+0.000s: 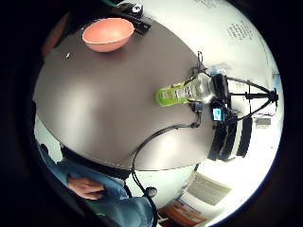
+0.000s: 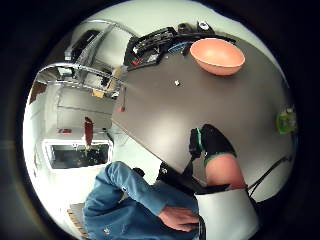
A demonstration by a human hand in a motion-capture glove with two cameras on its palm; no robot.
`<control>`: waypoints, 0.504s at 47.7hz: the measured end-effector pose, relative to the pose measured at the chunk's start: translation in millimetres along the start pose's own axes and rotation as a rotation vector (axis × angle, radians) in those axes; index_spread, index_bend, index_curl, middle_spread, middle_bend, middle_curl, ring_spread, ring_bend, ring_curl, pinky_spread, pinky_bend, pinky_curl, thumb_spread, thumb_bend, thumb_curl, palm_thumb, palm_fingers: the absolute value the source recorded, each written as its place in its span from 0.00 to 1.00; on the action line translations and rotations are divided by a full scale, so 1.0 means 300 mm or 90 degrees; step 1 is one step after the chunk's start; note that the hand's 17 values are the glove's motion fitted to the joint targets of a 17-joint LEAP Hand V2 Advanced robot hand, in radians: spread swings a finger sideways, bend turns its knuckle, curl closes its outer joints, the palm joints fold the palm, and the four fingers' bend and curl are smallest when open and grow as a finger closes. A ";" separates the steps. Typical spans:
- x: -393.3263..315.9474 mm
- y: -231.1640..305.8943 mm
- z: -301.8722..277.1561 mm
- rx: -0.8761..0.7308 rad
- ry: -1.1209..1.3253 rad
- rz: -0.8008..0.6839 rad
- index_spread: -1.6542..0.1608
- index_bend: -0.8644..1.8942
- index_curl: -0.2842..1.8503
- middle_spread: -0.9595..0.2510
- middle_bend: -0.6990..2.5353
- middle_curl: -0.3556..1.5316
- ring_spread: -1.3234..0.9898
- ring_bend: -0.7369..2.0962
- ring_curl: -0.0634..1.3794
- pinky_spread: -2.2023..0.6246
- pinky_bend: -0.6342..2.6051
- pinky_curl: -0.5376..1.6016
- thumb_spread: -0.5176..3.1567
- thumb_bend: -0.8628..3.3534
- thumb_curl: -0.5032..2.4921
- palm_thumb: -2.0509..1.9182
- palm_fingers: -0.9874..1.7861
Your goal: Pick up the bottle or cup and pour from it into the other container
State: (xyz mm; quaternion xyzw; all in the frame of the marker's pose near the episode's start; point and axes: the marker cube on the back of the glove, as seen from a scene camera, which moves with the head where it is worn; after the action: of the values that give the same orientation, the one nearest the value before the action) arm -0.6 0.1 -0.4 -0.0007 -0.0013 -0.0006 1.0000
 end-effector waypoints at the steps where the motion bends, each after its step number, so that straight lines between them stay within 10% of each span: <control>1: -0.001 0.000 0.000 0.000 0.000 0.000 0.81 0.37 0.15 0.80 0.26 0.20 0.59 0.35 0.08 0.82 0.33 0.30 0.24 0.28 0.21 0.65 0.46; 24: 0.057 0.071 -0.054 0.035 0.049 0.001 0.72 0.37 0.23 0.82 0.27 0.27 0.62 0.38 0.17 0.86 0.36 0.37 0.39 0.24 0.28 0.69 0.42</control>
State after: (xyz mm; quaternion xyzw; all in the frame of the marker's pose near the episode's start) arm 16.6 21.3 -16.5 0.0270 0.0369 0.0005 0.9990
